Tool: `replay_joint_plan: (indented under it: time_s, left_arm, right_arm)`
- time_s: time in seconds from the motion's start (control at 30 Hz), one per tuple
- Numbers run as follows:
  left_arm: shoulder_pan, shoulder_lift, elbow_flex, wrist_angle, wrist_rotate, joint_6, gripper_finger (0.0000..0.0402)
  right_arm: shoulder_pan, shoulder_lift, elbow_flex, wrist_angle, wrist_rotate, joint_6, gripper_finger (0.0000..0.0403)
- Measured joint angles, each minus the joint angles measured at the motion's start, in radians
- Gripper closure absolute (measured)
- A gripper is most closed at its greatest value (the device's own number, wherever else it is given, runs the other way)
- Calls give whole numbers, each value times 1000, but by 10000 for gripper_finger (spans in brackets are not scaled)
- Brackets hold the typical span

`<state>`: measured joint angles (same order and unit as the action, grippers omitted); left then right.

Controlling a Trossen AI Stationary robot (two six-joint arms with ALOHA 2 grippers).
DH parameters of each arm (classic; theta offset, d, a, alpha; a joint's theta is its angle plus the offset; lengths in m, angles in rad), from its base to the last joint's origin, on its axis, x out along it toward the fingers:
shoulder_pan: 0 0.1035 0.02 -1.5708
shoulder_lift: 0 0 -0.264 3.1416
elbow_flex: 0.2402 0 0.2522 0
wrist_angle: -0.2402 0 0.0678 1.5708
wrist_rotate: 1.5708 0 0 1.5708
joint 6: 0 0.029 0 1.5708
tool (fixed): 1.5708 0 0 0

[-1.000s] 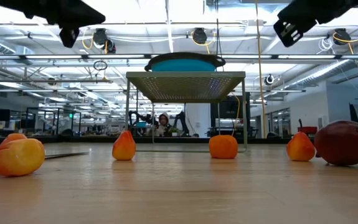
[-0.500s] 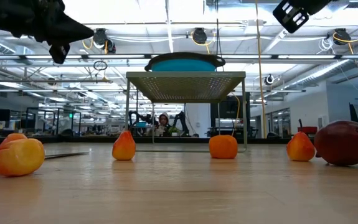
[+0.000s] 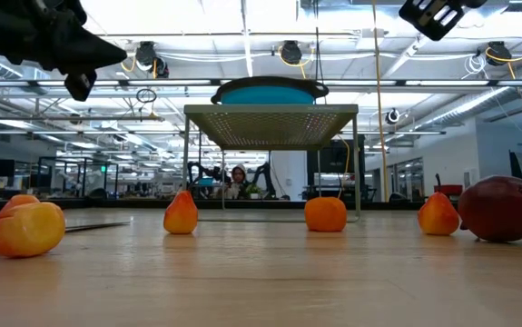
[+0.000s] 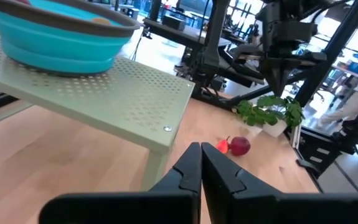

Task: Pick & Place Fruit
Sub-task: Put the pomegranate into the blue strainer bowl on the shelf

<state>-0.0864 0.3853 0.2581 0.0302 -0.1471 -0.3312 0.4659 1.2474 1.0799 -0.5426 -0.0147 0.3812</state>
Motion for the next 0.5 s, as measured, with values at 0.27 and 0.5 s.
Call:
replay_joint_plan:
  time_s: [0.27,0.5]
  left_arm:
    - [-26,-27,0,-36,0,17,392]
    - [-67,-62,0,-64,-1,22,392]
  right_arm:
    - [49,99,92,-109,46,68,403]
    - [75,156,109,-179,45,128,403]
